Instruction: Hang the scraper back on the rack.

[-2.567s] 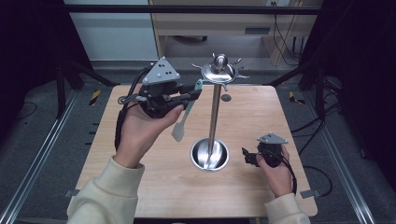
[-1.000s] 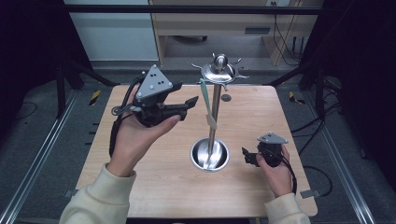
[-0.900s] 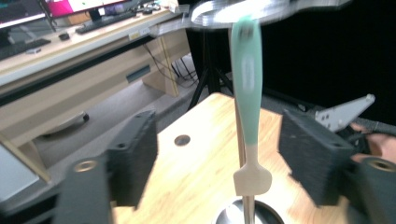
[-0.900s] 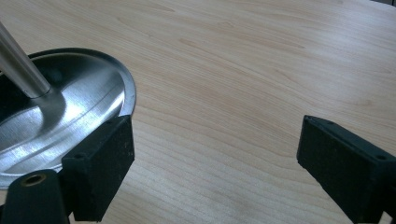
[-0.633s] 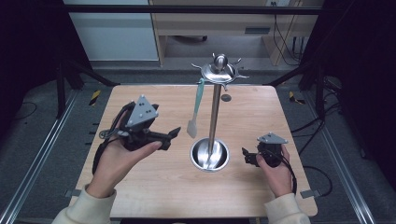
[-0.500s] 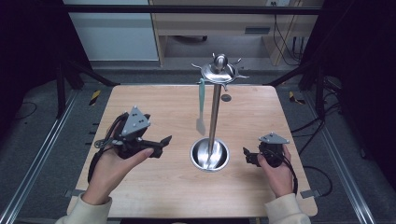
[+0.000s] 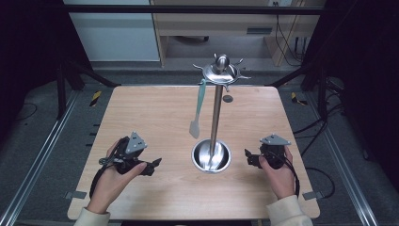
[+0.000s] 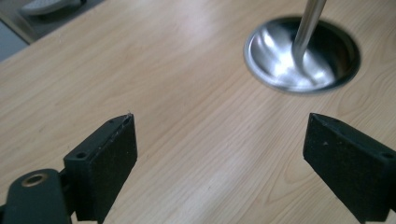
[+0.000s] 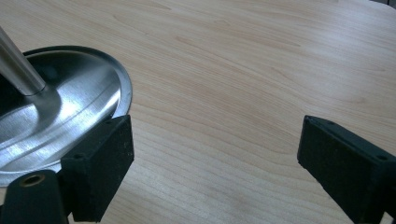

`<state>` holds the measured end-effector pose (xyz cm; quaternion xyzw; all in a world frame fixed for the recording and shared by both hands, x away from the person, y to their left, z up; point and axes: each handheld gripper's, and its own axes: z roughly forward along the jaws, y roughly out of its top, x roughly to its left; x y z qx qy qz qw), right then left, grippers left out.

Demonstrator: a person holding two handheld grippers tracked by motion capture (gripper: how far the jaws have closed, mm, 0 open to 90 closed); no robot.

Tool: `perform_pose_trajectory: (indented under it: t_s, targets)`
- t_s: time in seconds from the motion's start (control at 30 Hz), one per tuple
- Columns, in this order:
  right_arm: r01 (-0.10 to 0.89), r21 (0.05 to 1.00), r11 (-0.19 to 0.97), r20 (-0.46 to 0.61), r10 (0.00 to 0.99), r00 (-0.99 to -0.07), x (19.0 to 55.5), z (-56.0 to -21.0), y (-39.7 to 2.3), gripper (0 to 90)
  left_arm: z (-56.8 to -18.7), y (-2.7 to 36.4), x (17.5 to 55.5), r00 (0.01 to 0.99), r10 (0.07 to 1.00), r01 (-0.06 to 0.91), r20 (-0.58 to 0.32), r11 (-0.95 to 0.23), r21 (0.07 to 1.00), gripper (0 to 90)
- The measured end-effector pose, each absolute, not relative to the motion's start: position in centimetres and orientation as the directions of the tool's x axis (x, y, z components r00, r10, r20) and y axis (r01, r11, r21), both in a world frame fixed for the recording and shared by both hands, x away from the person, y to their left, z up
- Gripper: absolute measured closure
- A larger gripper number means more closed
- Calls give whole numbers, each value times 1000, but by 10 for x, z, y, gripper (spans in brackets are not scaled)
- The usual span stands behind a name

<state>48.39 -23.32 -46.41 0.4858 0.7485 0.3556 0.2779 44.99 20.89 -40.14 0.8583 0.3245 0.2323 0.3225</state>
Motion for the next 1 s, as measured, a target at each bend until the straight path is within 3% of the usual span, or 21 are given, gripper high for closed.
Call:
perform_pose_trajectory:
  t_s: [0.1,0.43,0.7,0.83,1.0]
  targets:
    - [533,801,274,-71,926,-371,484,-465,-233,111,-415,212,451,673,718,433,177,-576,693,42]
    - [535,800,274,-68,925,-373,483,-465,-233,110,-457,243,462,599,785,506,160,-525,684,38]
    - [526,802,283,-79,923,-377,483,-465,-235,108,-473,269,463,528,835,557,156,-479,678,49]
    - [530,799,284,-81,924,-373,484,-464,-233,108,-473,281,459,463,879,582,115,-399,709,57]
    - [530,798,288,-85,923,-374,484,-465,-233,108,-475,282,461,428,892,585,147,-397,707,56]
